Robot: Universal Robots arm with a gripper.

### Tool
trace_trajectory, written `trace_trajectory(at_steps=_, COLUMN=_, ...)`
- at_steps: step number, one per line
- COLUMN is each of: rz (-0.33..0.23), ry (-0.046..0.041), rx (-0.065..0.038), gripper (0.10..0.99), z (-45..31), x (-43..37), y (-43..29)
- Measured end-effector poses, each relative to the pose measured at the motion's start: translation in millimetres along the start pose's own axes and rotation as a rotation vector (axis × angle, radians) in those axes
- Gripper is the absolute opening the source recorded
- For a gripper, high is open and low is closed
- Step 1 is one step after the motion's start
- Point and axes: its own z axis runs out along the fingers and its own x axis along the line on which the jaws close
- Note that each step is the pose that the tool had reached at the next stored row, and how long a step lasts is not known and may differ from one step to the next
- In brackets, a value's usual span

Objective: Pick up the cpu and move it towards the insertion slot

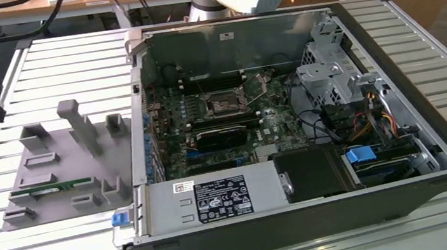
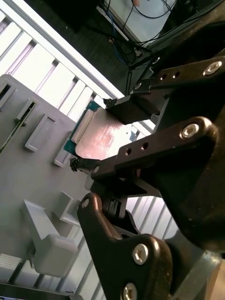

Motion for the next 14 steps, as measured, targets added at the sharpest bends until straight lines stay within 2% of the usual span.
trace_trajectory(at_steps=14, rz=0.000, ry=-0.0024, rx=0.000, gripper=0.541, z=-52.6, x=-1.3, y=2.1)
